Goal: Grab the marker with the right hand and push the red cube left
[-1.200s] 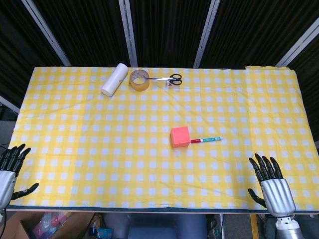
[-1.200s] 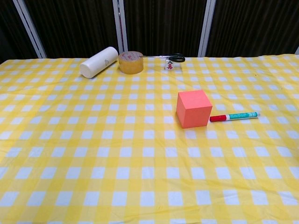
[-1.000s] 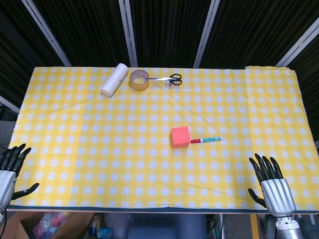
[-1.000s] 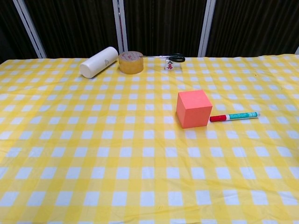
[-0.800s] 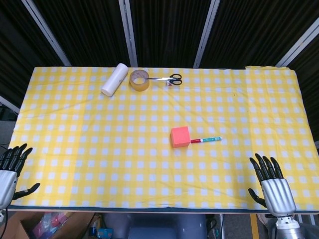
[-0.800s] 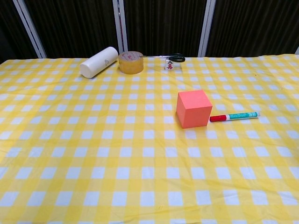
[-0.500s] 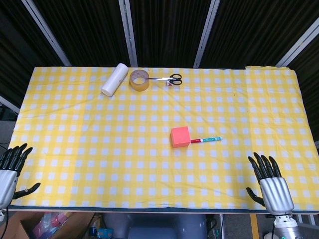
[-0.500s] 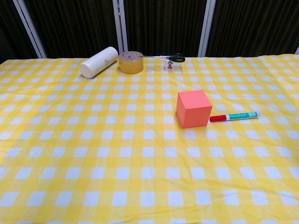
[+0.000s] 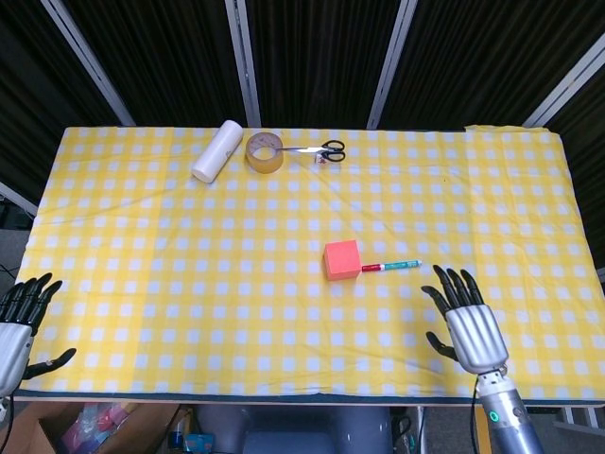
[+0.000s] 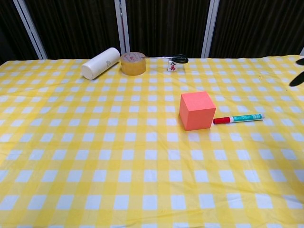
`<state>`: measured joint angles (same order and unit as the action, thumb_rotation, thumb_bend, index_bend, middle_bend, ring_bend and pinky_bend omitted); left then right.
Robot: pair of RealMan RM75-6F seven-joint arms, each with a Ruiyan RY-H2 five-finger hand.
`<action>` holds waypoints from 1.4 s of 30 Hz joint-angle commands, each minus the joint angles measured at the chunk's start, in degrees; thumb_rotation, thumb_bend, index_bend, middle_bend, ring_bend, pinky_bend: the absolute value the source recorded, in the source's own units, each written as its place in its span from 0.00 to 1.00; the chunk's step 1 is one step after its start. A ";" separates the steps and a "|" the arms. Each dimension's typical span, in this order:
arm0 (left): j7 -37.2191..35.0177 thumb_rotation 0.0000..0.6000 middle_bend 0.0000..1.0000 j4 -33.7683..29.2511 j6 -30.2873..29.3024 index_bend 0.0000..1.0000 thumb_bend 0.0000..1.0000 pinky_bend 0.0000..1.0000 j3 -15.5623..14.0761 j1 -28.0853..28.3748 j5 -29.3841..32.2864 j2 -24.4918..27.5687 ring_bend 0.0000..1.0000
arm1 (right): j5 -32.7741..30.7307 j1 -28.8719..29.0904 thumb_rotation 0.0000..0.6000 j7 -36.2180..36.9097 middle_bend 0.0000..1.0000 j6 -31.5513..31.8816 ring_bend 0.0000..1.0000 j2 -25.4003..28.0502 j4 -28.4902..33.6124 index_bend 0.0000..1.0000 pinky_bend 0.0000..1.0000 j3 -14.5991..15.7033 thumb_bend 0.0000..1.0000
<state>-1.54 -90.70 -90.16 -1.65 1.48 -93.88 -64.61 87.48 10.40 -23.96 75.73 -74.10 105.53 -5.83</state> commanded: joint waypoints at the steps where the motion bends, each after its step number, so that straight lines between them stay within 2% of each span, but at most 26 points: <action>1: -0.06 1.00 0.00 0.07 0.11 0.00 0.00 0.00 -0.04 0.06 0.01 0.16 0.00 | -6.76 5.27 1.00 -7.02 0.06 -5.26 0.00 -5.38 0.91 0.28 0.00 -4.48 0.30; 8: -1.10 1.00 0.00 0.03 0.37 0.00 0.00 0.00 -0.08 0.25 0.06 0.93 0.00 | -18.15 12.67 1.00 -14.94 0.07 -10.68 0.00 -13.90 -6.00 0.29 0.00 -9.63 0.30; 15: -2.41 1.00 0.00 -0.58 1.94 0.00 0.00 0.00 -0.26 0.63 1.05 1.79 0.00 | -26.41 18.12 1.00 -17.15 0.07 -13.68 0.00 -18.43 -13.88 0.29 0.00 -13.58 0.30; 20: -2.83 1.00 0.00 -1.20 2.43 0.00 0.00 0.00 -0.36 0.78 1.24 2.31 0.00 | -31.41 20.52 1.00 -17.11 0.07 -14.99 0.00 -19.46 -18.47 0.29 0.00 -15.27 0.30; 25: -2.68 1.00 0.00 -1.46 2.49 0.00 0.00 0.00 -0.45 0.88 0.96 2.37 0.00 | -35.76 22.32 1.00 -16.52 0.08 -16.55 0.00 -19.92 -22.11 0.33 0.00 -16.07 0.30; 30: -2.83 1.00 0.00 -1.74 3.08 0.00 0.00 0.00 -0.49 1.08 1.25 2.49 0.00 | -39.55 23.84 1.00 -17.20 0.08 -18.13 0.00 -20.16 -24.44 0.34 0.00 -15.42 0.30; 42: -3.46 1.00 0.00 -2.11 3.50 0.00 0.00 0.00 -0.44 1.30 1.56 2.75 0.00 | -42.38 26.92 1.00 -15.44 0.10 -18.74 0.00 -22.50 -29.71 0.38 0.00 -15.14 0.30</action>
<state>-4.96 -92.79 -86.65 -2.10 2.78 -92.33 -61.87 45.42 36.94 -39.79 57.05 -96.31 76.37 -21.00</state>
